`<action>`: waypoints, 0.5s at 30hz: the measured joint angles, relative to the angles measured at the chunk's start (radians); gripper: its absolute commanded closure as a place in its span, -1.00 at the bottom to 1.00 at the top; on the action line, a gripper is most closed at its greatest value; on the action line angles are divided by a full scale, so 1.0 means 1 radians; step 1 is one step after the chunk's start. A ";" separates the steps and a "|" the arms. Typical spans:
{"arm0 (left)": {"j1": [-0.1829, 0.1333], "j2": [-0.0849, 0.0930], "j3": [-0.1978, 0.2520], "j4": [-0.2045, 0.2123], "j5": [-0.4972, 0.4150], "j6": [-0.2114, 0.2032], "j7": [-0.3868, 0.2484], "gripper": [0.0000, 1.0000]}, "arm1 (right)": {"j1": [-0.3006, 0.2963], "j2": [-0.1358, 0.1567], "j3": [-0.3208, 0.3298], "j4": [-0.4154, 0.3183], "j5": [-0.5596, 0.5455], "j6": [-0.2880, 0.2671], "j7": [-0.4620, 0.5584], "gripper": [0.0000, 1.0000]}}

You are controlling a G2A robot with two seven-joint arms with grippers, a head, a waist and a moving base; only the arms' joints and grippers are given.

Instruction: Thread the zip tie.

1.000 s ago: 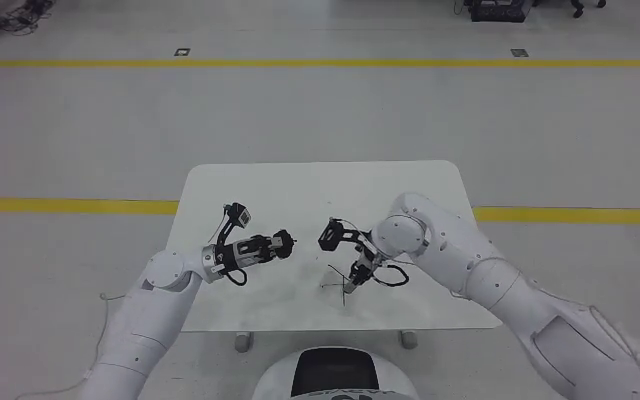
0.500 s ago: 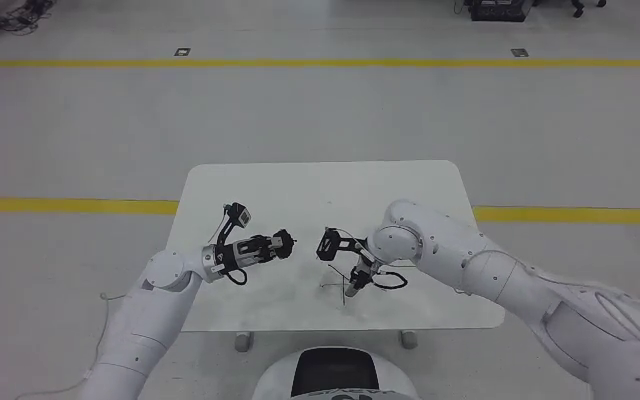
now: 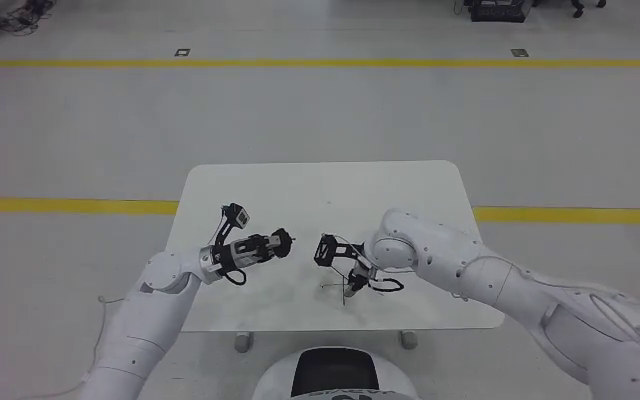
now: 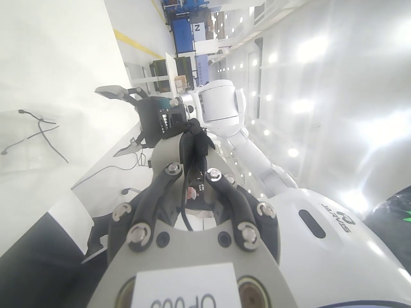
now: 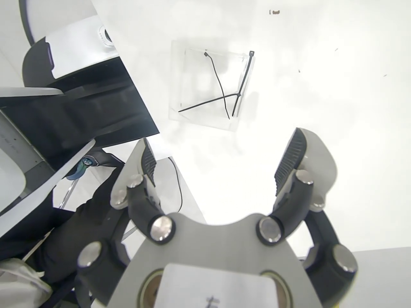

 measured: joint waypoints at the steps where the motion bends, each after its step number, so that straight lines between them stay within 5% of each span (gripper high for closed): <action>1: 0.002 0.001 -0.004 0.002 -0.011 0.001 -0.005 1.00 | -0.003 -0.002 0.000 0.000 -0.008 0.000 -0.001 -1.00; 3: 0.004 0.005 -0.015 0.009 -0.036 0.001 -0.018 1.00 | -0.010 -0.006 0.001 -0.001 -0.028 0.000 -0.001 -0.98; 7: 0.006 0.010 -0.029 0.019 -0.072 -0.002 -0.040 1.00 | -0.018 -0.016 0.001 0.002 -0.058 0.000 -0.005 0.00; 15: 0.006 0.011 -0.030 0.020 -0.077 -0.003 -0.046 1.00 | -0.035 -0.047 0.001 0.027 -0.096 0.000 -0.020 0.28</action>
